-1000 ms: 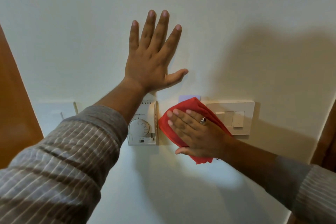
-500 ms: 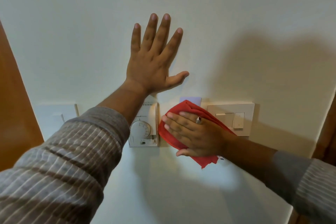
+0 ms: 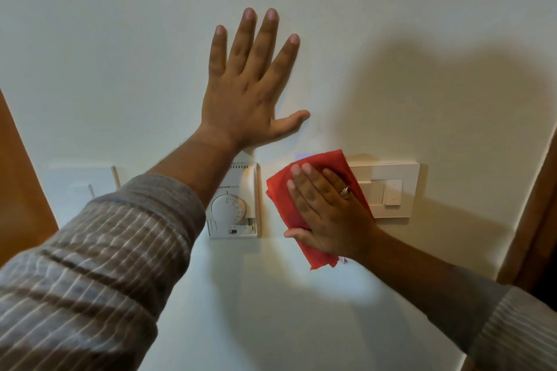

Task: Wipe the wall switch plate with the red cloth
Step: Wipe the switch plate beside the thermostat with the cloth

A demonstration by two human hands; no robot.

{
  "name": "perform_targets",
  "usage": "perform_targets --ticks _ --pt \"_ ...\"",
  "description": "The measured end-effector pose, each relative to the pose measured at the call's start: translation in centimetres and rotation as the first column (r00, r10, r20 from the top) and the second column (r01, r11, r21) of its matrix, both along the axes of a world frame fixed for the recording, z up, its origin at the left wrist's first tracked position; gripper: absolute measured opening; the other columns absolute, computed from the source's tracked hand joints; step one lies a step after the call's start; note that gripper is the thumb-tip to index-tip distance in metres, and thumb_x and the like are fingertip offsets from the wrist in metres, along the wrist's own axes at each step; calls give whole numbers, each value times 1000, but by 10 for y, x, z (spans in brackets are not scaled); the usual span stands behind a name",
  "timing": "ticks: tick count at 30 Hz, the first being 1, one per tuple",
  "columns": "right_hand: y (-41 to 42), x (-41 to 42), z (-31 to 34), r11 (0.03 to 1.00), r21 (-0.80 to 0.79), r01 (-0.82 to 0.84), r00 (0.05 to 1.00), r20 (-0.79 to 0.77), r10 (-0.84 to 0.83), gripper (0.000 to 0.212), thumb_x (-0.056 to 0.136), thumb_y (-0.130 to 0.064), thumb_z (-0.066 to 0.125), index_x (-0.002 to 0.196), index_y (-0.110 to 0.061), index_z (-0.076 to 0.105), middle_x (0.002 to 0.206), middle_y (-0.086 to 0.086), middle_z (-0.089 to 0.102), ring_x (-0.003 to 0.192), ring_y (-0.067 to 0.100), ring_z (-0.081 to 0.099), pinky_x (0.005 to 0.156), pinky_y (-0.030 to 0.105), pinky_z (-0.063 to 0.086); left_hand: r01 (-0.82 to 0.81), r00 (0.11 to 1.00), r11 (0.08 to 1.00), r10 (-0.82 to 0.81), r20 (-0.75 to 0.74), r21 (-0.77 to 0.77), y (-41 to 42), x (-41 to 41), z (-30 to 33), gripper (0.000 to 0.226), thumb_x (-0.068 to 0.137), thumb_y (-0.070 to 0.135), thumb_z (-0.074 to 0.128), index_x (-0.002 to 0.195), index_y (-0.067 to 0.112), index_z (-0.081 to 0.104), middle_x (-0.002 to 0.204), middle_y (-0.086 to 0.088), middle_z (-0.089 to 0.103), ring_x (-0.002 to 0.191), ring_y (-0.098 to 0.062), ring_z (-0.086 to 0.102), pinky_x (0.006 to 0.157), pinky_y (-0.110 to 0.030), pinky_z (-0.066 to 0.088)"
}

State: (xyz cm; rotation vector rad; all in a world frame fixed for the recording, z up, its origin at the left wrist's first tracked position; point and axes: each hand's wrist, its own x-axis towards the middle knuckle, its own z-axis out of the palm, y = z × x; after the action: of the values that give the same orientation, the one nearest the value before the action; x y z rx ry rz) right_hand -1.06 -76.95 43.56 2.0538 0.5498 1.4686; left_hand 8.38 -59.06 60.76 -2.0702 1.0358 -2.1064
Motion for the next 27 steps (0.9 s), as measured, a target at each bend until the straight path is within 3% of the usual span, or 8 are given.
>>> perform_targets --ticks 3,5,11,15,17,22,25,27 --pt "-15 -3 -2 970 -244 -15 999 -48 3 76 101 -56 41 152 -2 26 157 16 23 151 38 13 125 48 7 -4 1000 1000 4 -7 -1 1 -1 -2 102 86 86 33 161 17 27 165 -24 31 151 -49 28 119 -69 19" --pt "-23 -7 3 947 -315 -63 993 -112 28 73 102 -51 46 153 -3 25 158 14 23 152 34 12 125 45 8 -12 1000 1000 12 -23 -25 2 -1 -6 102 87 86 33 161 16 27 166 -24 30 152 -48 27 120 -68 17" --pt "-10 -13 -15 997 59 45 998 51 -48 82 100 -58 43 154 0 23 161 22 21 152 38 13 125 49 7 -30 988 982 1 -154 -188 -3 -8 -26 107 87 86 33 161 10 26 166 -28 26 153 -50 23 119 -70 13" --pt "-26 -11 -7 965 -263 0 999 -41 -11 83 101 -56 43 156 0 17 161 18 17 154 36 6 125 49 3 -20 985 980 -14 -171 -196 -5 -12 -20 108 86 87 32 162 11 22 167 -27 22 154 -50 19 119 -72 10" --pt "-28 -6 2 946 -323 -23 996 -94 -8 79 103 -54 41 156 -1 18 162 16 13 154 35 8 125 47 3 -29 988 981 -1 -157 -191 -2 -11 -14 109 85 88 33 162 12 22 167 -27 23 153 -50 20 119 -73 12" --pt "-18 -7 -3 979 -204 -23 999 -46 14 80 101 -58 42 155 -1 22 160 17 19 153 36 11 126 47 7 -44 994 989 29 -105 -143 19 1 10 113 81 94 32 161 15 25 166 -27 27 152 -52 24 115 -78 15" --pt "-10 -4 -11 998 -56 29 999 24 -28 87 98 -63 42 154 0 21 159 19 19 151 37 13 125 49 9 -69 992 969 41 -123 -237 31 8 24 116 79 95 32 161 15 24 166 -29 25 152 -54 21 115 -78 10" --pt "-8 0 -14 996 -83 37 999 20 -36 89 98 -64 42 155 -1 19 159 18 19 151 38 11 125 50 7 -89 988 962 53 -144 -259 31 9 21 115 80 95 31 162 15 22 167 -27 22 153 -53 18 115 -78 8"
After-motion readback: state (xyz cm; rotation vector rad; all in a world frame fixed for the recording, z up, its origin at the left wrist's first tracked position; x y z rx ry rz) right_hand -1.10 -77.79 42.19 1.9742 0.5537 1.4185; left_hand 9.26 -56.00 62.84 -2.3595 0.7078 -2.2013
